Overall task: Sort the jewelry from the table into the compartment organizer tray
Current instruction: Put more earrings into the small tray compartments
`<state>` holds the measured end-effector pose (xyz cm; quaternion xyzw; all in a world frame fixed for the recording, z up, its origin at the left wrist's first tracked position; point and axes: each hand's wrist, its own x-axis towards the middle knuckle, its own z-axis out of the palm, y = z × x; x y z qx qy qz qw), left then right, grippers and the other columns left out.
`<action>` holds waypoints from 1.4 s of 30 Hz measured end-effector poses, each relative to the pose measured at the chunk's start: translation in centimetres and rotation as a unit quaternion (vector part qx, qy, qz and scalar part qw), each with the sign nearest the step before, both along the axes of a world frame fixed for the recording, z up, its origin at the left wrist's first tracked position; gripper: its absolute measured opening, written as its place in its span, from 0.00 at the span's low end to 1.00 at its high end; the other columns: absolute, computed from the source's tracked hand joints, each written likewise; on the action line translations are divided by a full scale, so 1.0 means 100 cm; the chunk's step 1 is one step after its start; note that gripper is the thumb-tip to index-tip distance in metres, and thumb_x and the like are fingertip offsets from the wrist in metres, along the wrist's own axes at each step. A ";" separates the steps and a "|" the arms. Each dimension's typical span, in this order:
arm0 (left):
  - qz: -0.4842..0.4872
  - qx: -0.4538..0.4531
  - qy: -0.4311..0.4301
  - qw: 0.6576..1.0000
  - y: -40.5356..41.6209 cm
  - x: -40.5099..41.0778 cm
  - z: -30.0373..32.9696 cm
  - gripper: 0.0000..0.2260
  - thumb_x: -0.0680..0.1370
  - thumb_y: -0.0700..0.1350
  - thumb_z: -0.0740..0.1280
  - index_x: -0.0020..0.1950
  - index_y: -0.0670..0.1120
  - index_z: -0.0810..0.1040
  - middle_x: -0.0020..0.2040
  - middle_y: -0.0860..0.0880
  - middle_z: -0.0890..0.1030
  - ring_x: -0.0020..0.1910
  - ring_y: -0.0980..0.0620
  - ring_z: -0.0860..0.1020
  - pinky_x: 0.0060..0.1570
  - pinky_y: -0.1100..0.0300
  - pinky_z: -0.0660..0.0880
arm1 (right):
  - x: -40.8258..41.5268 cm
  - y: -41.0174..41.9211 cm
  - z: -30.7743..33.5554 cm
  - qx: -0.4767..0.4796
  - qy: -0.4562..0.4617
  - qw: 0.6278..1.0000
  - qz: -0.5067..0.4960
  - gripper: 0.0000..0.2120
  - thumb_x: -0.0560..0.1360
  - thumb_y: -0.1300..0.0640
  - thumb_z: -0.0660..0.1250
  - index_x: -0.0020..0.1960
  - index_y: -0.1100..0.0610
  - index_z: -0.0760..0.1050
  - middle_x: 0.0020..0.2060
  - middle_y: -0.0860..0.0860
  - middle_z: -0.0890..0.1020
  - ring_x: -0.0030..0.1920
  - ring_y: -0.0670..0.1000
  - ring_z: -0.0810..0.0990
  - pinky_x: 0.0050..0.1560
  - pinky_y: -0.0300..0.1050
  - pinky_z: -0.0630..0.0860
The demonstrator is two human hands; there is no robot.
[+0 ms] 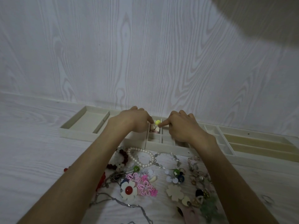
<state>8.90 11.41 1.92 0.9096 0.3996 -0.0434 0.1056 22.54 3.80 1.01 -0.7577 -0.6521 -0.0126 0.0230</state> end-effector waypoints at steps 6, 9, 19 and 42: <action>-0.005 -0.001 -0.007 1.000 0.001 0.000 0.000 0.23 0.78 0.38 0.54 0.70 0.57 0.69 0.67 0.46 0.68 0.68 0.45 0.62 0.67 0.48 0.64 | 0.001 -0.001 0.001 0.005 0.000 1.000 -0.003 0.21 0.79 0.61 0.54 0.63 0.41 0.74 0.61 0.50 0.72 0.62 0.53 0.66 0.59 0.49 0.60; -0.007 -0.006 -0.004 1.000 0.002 0.000 -0.003 0.23 0.78 0.38 0.54 0.69 0.58 0.71 0.64 0.46 0.70 0.66 0.45 0.63 0.66 0.48 0.65 | 0.001 0.000 0.000 -0.001 0.007 1.000 -0.004 0.22 0.78 0.62 0.55 0.63 0.41 0.75 0.62 0.51 0.72 0.62 0.54 0.66 0.59 0.49 0.60; 0.009 0.073 -0.186 0.980 -0.020 -0.024 0.014 0.15 0.80 0.47 0.61 0.66 0.55 0.73 0.57 0.54 0.79 0.54 0.53 0.75 0.55 0.53 0.74 | 0.000 -0.033 0.034 0.023 0.093 0.995 0.008 0.15 0.80 0.55 0.58 0.62 0.43 0.75 0.57 0.47 0.79 0.59 0.50 0.74 0.63 0.50 0.63; -0.206 -0.165 -0.294 0.919 -0.119 -0.054 -0.043 0.08 0.76 0.50 0.69 0.53 0.54 0.83 0.51 0.57 0.81 0.50 0.62 0.78 0.48 0.66 0.74 | 0.000 -0.163 -0.002 -0.062 0.301 0.946 0.102 0.07 0.65 0.51 0.78 0.43 0.45 0.83 0.40 0.43 0.81 0.40 0.41 0.76 0.41 0.37 0.72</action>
